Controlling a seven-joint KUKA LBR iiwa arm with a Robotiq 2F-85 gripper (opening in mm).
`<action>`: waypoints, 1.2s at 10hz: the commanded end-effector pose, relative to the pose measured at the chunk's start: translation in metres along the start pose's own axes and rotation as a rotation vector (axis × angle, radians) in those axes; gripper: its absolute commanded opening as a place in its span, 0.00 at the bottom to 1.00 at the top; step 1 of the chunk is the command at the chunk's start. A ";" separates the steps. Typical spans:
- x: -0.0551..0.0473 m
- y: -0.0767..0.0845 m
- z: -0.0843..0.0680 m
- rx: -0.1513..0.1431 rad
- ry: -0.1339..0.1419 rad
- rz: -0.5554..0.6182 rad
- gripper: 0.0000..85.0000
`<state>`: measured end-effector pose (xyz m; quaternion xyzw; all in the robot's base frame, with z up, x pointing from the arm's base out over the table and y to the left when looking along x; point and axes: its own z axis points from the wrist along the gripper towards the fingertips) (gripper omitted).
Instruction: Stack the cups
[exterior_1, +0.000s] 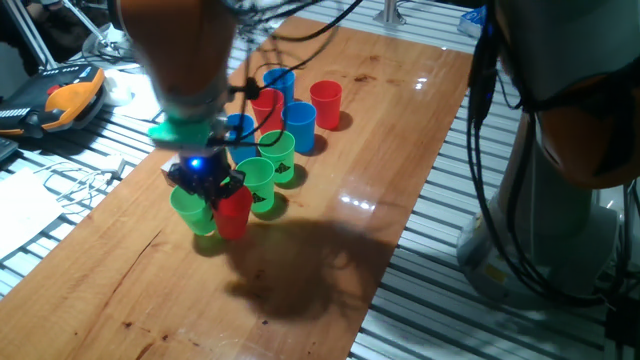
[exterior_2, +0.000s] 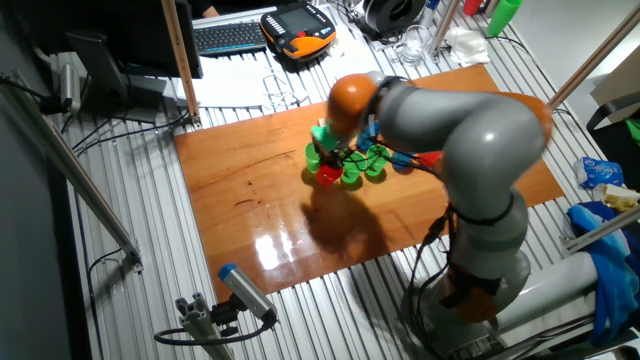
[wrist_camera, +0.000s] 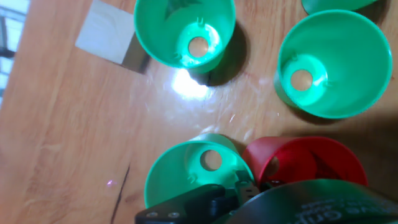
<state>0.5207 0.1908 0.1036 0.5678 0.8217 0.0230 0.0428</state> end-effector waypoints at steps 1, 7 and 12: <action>-0.001 0.001 0.001 0.016 -0.005 -0.015 0.00; -0.005 0.005 0.015 0.046 -0.014 -0.024 0.00; -0.006 0.005 0.016 0.072 -0.017 -0.037 0.00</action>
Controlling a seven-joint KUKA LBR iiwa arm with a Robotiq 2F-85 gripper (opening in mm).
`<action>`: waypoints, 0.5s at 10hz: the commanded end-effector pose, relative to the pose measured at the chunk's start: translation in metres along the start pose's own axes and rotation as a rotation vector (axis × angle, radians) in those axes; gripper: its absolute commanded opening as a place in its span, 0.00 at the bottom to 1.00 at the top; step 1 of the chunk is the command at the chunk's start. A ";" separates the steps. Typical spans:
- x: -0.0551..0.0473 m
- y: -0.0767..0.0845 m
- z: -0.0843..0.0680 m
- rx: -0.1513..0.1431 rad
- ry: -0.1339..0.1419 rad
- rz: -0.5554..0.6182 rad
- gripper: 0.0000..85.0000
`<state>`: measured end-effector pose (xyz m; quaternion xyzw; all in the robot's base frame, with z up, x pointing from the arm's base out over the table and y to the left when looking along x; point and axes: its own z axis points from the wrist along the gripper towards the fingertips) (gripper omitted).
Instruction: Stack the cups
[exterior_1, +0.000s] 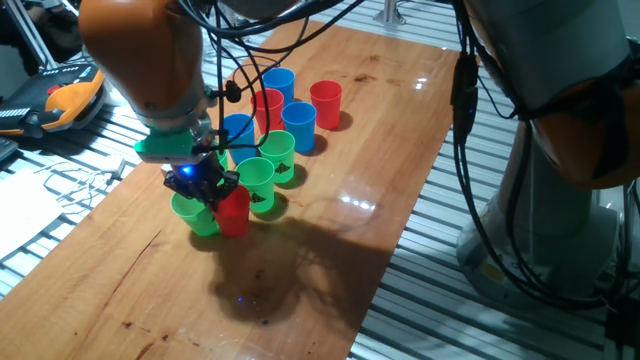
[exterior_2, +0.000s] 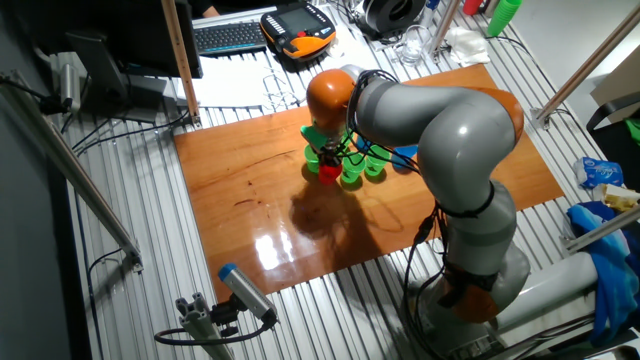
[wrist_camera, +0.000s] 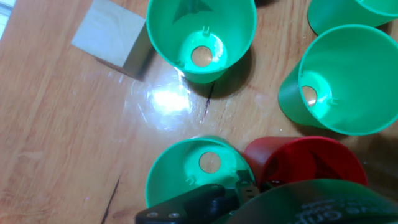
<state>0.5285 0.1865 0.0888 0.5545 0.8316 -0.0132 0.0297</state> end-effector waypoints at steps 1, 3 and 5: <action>0.000 0.000 0.000 0.002 -0.001 0.005 0.20; 0.001 0.000 -0.001 0.014 -0.009 0.012 0.40; 0.000 0.002 -0.005 0.018 -0.006 0.026 0.40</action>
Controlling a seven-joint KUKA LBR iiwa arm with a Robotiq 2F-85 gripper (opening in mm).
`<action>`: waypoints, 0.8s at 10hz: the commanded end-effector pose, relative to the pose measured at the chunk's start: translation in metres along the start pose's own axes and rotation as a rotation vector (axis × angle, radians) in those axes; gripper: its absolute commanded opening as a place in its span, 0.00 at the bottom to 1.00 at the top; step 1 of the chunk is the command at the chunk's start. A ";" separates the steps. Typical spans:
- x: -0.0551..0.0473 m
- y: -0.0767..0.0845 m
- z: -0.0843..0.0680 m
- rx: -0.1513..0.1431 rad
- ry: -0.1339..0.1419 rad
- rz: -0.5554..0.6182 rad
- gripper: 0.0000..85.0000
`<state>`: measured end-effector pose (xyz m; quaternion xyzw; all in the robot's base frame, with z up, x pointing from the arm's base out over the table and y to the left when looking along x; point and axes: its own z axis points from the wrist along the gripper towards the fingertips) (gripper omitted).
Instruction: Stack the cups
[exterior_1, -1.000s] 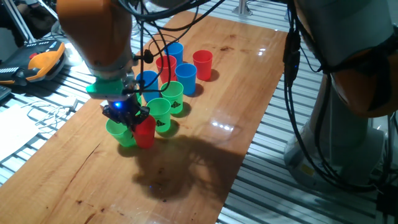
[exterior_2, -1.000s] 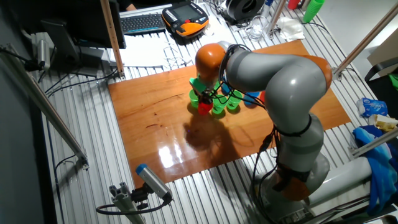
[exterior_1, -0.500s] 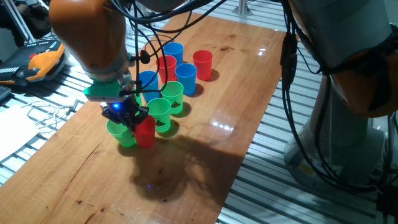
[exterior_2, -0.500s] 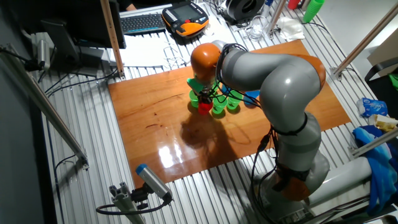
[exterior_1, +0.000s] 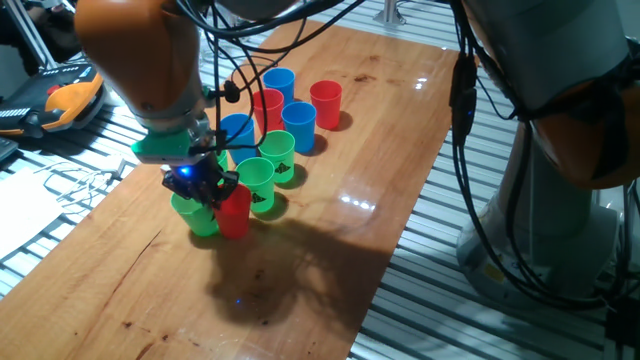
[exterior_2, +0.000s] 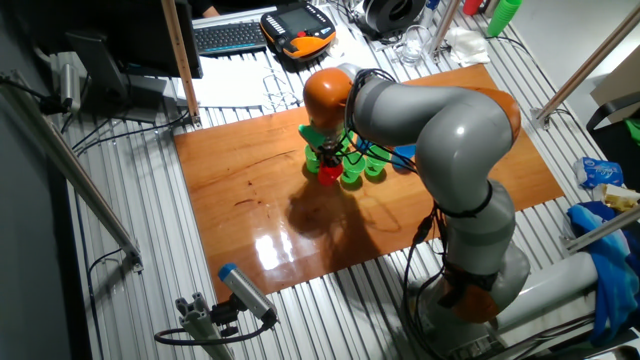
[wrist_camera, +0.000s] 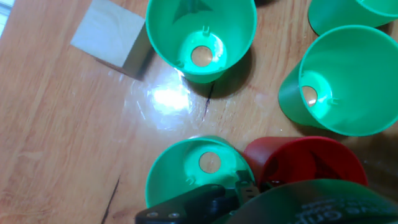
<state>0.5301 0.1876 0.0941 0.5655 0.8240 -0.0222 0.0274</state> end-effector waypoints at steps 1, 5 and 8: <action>-0.001 0.001 -0.003 0.002 0.003 0.008 0.60; 0.000 0.001 -0.023 0.004 0.046 0.022 0.60; -0.004 0.001 -0.030 -0.011 0.080 0.016 0.60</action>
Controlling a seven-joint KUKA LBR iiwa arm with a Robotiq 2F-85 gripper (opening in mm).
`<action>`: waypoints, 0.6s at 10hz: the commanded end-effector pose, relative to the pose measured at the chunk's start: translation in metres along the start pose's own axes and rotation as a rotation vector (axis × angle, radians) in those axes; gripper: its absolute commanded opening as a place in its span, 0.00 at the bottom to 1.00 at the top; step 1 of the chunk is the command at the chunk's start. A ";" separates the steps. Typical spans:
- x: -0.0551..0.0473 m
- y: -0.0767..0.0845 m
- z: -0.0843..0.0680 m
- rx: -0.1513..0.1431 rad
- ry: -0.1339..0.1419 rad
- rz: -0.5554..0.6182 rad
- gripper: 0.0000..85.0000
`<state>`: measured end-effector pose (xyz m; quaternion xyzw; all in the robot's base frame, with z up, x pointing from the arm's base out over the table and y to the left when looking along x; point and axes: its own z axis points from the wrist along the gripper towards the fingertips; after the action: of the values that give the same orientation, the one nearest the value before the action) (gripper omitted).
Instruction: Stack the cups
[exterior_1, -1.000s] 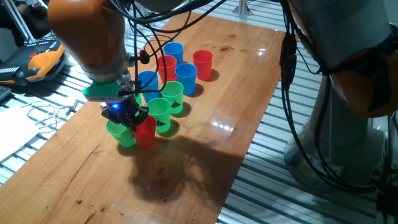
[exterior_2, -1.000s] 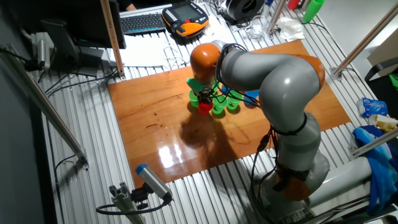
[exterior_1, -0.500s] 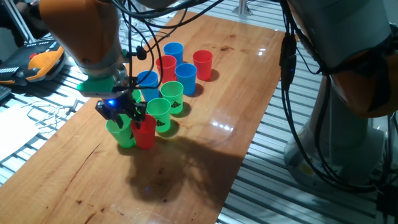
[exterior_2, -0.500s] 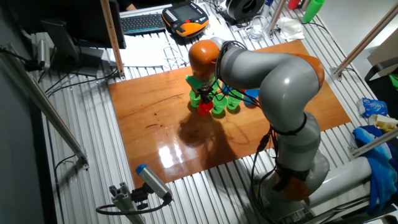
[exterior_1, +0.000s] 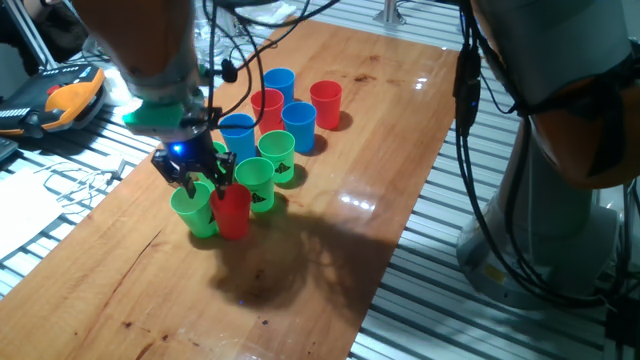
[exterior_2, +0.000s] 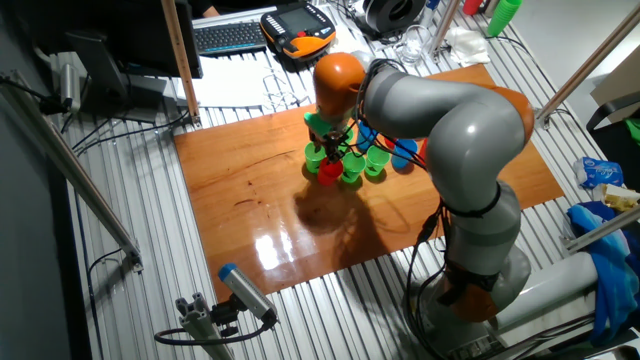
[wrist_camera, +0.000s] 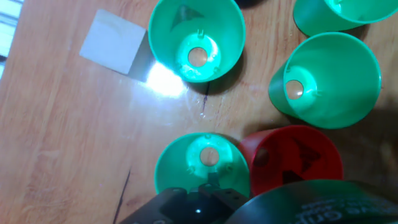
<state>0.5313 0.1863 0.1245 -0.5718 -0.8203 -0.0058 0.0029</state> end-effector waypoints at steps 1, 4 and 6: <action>-0.001 0.000 0.000 -0.001 0.002 0.000 0.60; -0.004 0.001 -0.002 -0.024 0.030 -0.003 0.60; -0.004 0.001 0.000 -0.026 0.017 -0.009 0.60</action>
<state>0.5335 0.1830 0.1245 -0.5674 -0.8231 -0.0212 0.0022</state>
